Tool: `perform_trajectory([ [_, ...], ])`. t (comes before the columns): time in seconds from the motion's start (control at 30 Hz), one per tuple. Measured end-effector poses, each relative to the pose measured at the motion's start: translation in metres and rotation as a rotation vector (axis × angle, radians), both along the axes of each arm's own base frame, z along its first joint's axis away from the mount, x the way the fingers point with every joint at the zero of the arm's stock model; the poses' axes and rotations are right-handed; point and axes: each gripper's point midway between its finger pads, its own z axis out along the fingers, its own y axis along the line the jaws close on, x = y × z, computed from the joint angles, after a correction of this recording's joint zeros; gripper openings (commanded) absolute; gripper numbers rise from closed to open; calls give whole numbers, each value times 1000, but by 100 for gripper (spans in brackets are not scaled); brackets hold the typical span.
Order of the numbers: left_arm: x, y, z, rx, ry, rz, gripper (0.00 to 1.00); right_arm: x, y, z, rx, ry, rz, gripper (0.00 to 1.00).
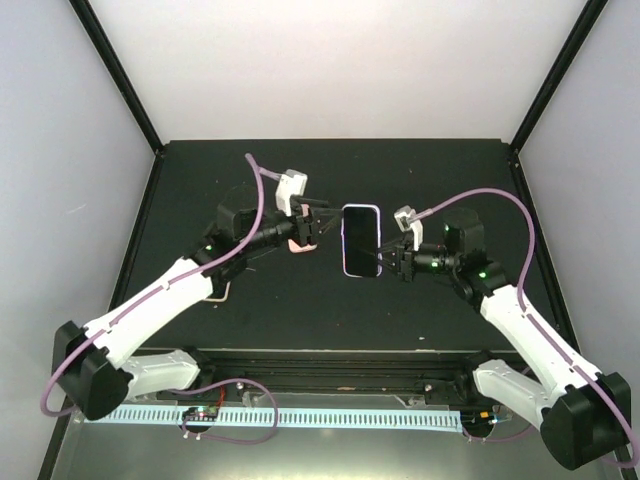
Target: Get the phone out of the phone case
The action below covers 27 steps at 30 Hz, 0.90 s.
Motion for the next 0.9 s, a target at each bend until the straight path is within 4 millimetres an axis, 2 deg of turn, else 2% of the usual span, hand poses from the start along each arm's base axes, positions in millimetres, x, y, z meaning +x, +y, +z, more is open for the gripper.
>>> perform_trajectory([
  [0.1,15,24,-1,43,-20,192,69,14,-7,-21,-39,60,-112,1],
  [0.17,17,37,-8,77,-27,289,67,25,-13,-31,-65,81,-192,1],
  [0.33,11,41,-44,207,-24,377,55,54,-30,-54,-132,137,-392,1],
  [0.43,1,34,-75,302,-16,376,54,63,-41,-70,-166,185,-487,1],
  [0.57,-20,13,-113,453,-41,326,56,65,-53,-94,-205,253,-568,1],
  [0.77,-51,-24,-155,648,-132,237,65,64,-57,-120,-234,355,-611,1],
  [0.9,-51,-34,-177,729,-155,234,69,64,-55,-148,-276,452,-613,1],
])
